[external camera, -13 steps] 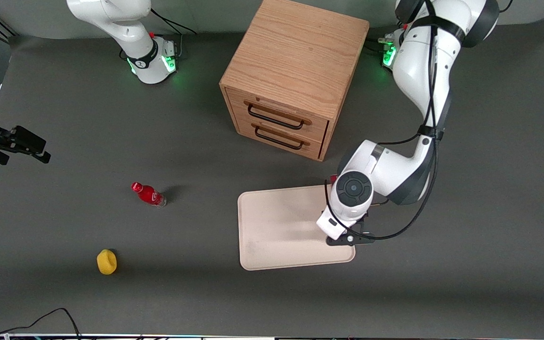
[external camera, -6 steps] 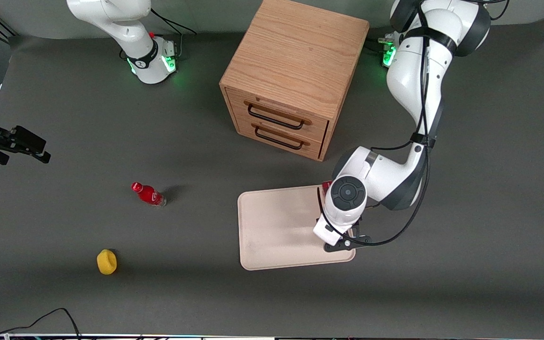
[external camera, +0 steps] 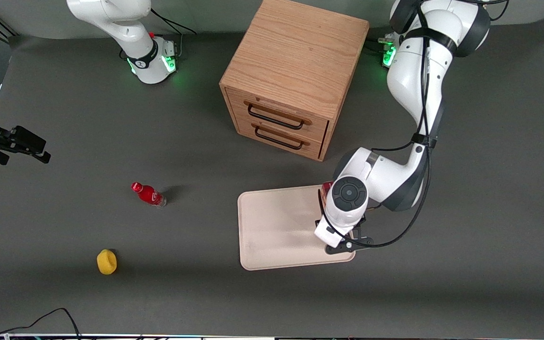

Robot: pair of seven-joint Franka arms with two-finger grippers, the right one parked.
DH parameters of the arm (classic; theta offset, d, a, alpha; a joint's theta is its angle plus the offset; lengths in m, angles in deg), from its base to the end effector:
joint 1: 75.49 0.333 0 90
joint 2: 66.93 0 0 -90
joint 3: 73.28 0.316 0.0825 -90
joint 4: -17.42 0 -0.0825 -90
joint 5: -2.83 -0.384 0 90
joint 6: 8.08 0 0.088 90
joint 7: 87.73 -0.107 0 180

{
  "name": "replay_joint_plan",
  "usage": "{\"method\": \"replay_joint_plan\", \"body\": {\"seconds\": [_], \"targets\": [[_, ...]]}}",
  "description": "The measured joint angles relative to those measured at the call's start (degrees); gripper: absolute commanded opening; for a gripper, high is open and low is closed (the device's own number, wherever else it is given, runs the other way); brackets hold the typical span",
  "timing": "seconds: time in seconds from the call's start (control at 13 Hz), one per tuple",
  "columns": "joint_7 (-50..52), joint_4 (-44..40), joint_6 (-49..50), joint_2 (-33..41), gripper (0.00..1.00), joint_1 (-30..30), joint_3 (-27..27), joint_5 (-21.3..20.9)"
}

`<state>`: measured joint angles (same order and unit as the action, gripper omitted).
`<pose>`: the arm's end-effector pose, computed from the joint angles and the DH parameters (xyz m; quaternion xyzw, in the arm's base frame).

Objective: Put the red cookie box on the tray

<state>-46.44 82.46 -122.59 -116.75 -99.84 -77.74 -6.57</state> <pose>0.6838 -0.3442 0.2811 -0.9951 -0.0882 -0.0242 0.0378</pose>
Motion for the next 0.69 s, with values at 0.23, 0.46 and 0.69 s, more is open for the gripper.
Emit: {"method": "replay_joint_plan", "body": {"seconds": [0.23, 0.46, 0.69], "targets": [[-1.76, -2.67, 7.38, 2.88, 1.00, 3.25, 0.04, 0.04], [-16.59, -3.48, 14.27, 8.77, 1.00, 9.62, 0.35, 1.11], [-31.26, -1.61, 17.51, 14.30, 1.00, 17.44, 0.55, 2.10]]}}
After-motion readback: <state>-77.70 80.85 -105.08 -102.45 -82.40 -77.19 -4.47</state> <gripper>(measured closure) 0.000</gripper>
